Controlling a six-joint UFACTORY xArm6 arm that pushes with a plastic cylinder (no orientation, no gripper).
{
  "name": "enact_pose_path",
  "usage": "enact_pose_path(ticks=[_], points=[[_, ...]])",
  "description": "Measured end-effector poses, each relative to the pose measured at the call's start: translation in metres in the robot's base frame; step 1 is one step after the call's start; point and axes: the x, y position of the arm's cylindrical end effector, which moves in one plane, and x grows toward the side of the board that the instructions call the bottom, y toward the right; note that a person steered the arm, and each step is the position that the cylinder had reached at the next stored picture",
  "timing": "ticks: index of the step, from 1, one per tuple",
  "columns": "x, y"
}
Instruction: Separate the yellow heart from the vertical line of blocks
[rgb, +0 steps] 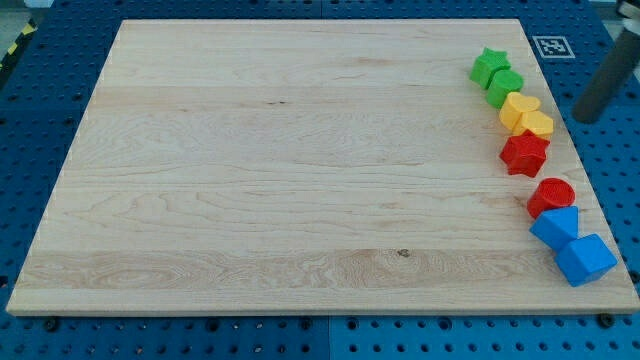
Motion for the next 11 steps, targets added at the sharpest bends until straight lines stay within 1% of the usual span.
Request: enact_pose_path(ticks=[1, 2, 3, 4, 7, 8, 9, 11], points=[[-0.008, -0.006], [0.006, -0.025], [0.009, -0.023], [0.009, -0.033], [0.009, -0.122], [0.005, -0.136], [-0.011, -0.156], [-0.016, -0.226]])
